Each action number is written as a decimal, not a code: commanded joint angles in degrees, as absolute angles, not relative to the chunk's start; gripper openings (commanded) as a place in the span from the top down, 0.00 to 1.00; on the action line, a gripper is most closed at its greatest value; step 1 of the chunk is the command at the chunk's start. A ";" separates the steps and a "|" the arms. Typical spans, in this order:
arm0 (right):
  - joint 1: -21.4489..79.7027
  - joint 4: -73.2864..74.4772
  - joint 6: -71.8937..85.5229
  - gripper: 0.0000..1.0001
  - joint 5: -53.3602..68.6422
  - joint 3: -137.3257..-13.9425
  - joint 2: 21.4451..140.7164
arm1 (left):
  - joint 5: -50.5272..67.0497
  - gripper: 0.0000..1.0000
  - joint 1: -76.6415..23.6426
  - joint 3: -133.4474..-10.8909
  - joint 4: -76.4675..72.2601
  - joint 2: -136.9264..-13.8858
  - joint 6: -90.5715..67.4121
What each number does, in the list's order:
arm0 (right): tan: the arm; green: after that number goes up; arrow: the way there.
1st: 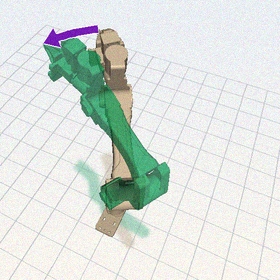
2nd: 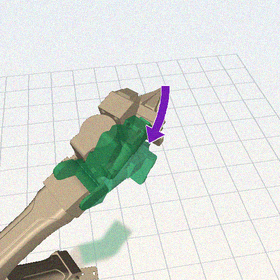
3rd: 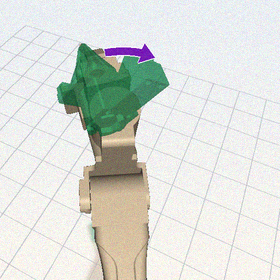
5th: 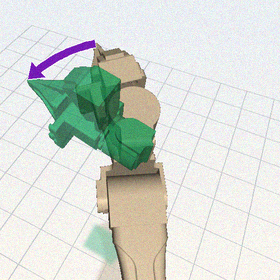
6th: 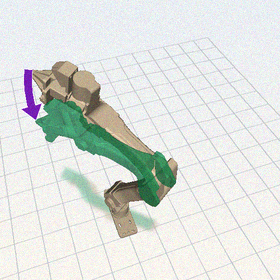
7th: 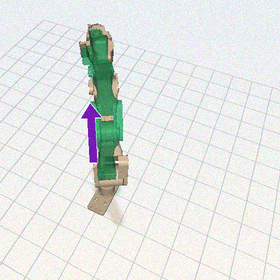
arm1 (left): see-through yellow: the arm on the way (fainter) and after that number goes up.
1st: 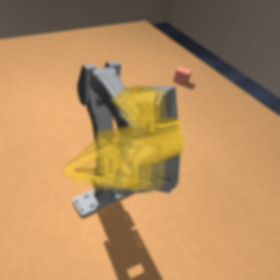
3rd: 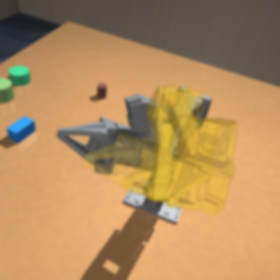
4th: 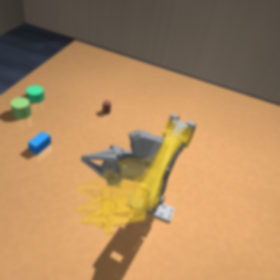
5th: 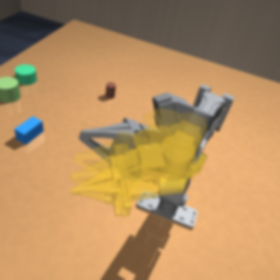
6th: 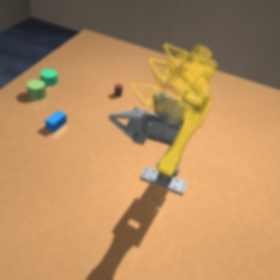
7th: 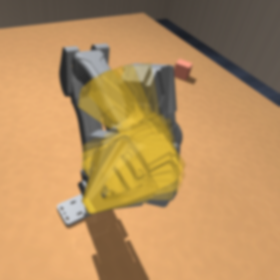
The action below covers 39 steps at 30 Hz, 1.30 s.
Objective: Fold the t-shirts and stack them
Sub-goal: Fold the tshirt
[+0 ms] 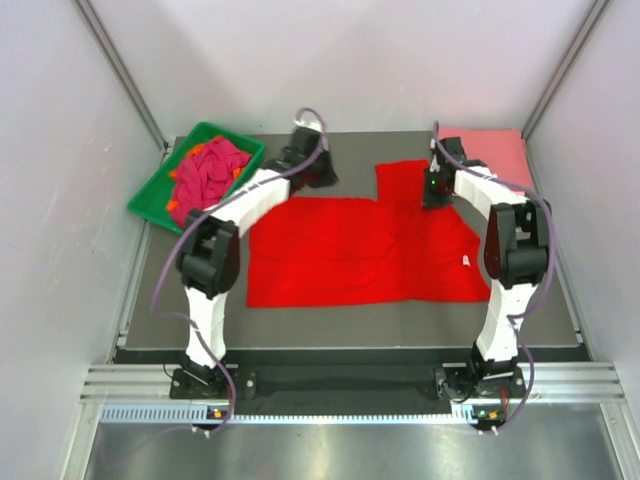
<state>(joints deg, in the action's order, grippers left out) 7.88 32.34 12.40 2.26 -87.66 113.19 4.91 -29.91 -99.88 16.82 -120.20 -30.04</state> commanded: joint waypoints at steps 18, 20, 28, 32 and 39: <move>8.61 25.22 8.88 0.64 3.61 -112.20 126.81 | 4.41 0.74 -13.54 -108.63 35.50 -123.31 -10.29; 8.18 25.14 9.31 0.64 2.82 -116.17 131.63 | 3.87 0.74 -12.92 -108.90 35.59 -124.01 -10.20; 6.95 27.24 9.05 0.62 -1.84 -133.67 144.22 | 0.97 0.76 -11.25 -112.59 40.60 -127.44 -9.93; 5.45 27.51 12.12 0.61 -6.16 -133.60 144.58 | -1.13 0.73 -10.72 -111.97 40.69 -127.35 -11.43; 2.47 29.18 18.45 0.55 -3.61 -133.06 145.11 | -2.63 0.69 -9.67 -112.41 41.31 -128.76 -10.46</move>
<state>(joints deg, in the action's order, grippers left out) 3.86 28.93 15.03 -2.79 -130.19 146.45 -1.02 -10.66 -110.50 40.56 -128.05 -11.00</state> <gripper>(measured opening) 0.442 0.307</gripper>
